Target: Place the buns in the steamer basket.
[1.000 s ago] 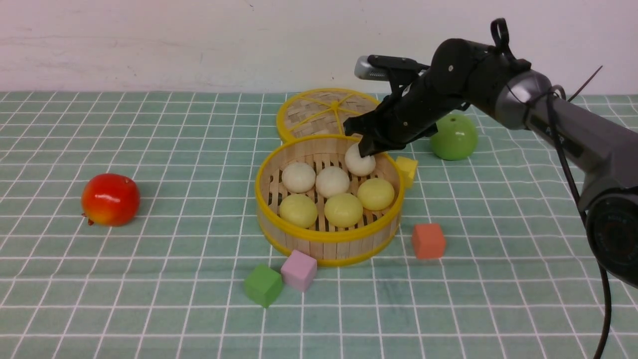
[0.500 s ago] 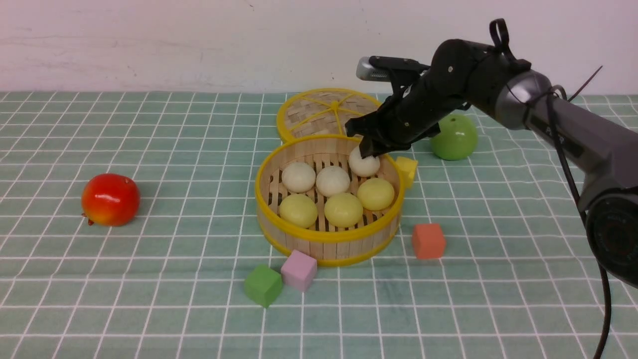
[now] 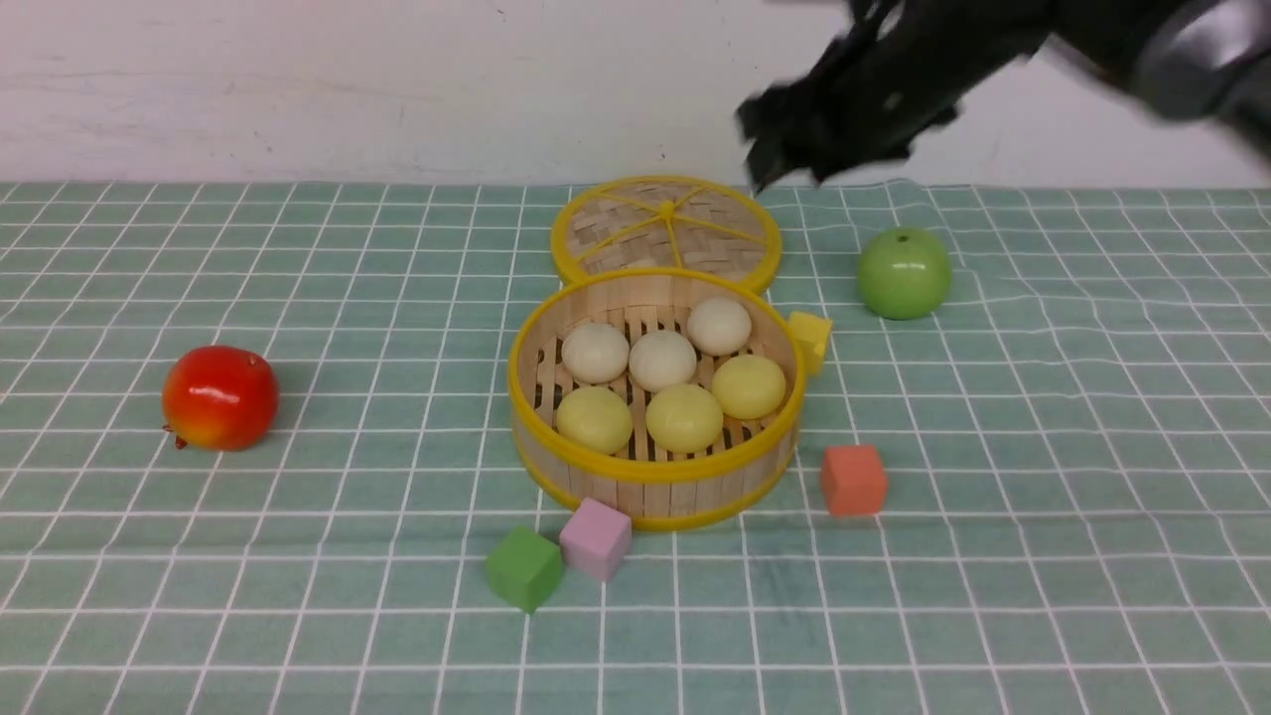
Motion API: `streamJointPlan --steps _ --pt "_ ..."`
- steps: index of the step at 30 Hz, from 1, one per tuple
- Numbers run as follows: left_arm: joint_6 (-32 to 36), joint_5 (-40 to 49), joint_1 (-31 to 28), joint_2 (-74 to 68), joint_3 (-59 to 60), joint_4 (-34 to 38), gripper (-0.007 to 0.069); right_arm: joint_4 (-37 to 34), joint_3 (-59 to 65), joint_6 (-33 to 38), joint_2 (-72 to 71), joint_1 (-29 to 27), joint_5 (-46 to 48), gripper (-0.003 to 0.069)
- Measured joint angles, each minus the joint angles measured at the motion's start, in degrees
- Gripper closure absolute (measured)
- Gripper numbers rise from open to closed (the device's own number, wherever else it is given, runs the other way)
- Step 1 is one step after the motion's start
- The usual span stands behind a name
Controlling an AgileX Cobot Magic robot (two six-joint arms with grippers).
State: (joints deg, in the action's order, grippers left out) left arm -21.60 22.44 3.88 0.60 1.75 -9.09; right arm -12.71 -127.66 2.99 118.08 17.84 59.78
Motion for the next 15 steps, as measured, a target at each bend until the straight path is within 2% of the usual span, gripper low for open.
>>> streamJointPlan --steps 2,3,4,5,6,8,10,15 --pt "0.0 0.0 0.0 0.0 0.0 0.0 0.0386 2.6 0.0 1.0 -6.8 0.0 4.3 0.0392" --pt "0.0 0.0 0.0 0.0 0.0 0.0 0.0386 2.8 0.0 1.0 -6.8 0.0 4.6 0.0403" --pt "0.0 0.0 0.0 0.0 0.0 0.0 0.0386 3.7 0.0 1.1 -9.8 0.0 6.1 0.0447" --pt "0.0 0.0 0.0 0.0 0.0 0.0 0.0386 5.1 0.0 1.2 -14.1 0.0 8.6 0.0543" --pt "0.0 0.0 0.0 0.0 0.0 0.0 0.0386 6.1 0.4 1.0 -17.4 0.0 9.8 0.0601" --pt "0.0 0.0 0.0 0.0 0.0 0.0 0.0386 8.0 3.7 -0.3 -25.3 0.0 10.6 0.0666" --pt "0.0 0.0 0.0 0.0 0.0 0.0 0.0386 8.8 6.9 -1.3 -29.2 0.0 10.4 0.0676" --pt "0.0 0.0 0.0 0.0 0.0 0.0 0.0386 10.8 29.3 -3.8 -50.6 0.0 4.4 0.0678"
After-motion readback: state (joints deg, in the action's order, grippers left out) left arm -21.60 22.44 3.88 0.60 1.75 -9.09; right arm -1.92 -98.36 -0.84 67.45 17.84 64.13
